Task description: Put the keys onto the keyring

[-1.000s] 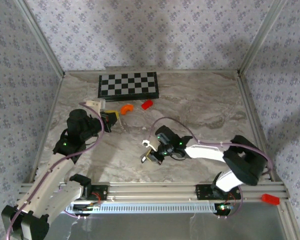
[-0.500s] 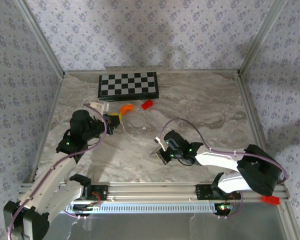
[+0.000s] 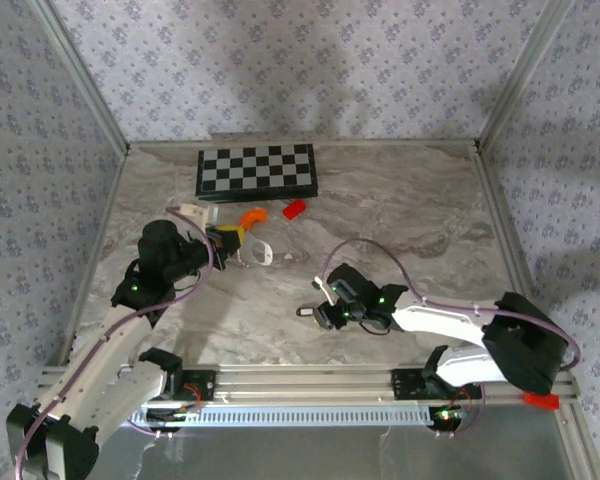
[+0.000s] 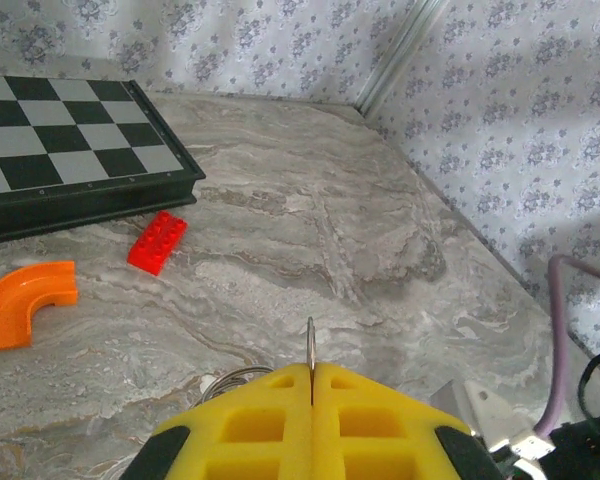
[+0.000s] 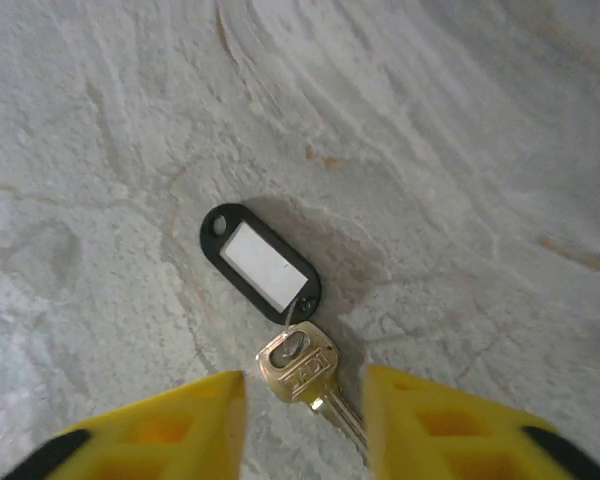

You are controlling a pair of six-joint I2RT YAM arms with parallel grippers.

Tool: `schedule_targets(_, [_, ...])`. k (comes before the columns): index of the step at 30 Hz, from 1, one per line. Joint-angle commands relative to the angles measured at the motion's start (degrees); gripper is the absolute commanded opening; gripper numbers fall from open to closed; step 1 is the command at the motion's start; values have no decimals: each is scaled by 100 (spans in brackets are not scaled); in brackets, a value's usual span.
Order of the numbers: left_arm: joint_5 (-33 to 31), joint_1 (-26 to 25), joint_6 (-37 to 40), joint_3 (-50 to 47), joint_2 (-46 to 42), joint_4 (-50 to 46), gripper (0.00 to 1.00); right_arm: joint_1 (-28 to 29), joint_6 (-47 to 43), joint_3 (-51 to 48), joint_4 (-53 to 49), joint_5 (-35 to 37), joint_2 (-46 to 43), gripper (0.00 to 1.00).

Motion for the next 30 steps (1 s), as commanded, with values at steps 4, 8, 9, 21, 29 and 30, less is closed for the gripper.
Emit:
schedule_targets(4, [72, 10, 58, 35, -141, 220, 0, -106, -78, 1087, -1371, 140, -320, 43])
schedule_targets(8, [70, 10, 40, -39, -180, 281, 0, -194, -92, 1550, -1925, 48, 55, 43])
schedule_targets(9, [64, 10, 40, -51, -192, 284, 0, -194, -97, 1628, -2014, 28, 194, 42])
schedule_targets(21, [10, 10, 84, -81, -247, 266, 0, 2, -263, 2399, -2653, 20, 1635, 33])
schedule_targets(29, [1, 18, 109, -70, -199, 283, 0, 37, -393, 2664, -2908, -63, 2087, 27])
schedule_targets(30, [1, 18, 111, -72, -186, 292, 0, 38, -385, 2679, -2908, -80, 2121, 27])
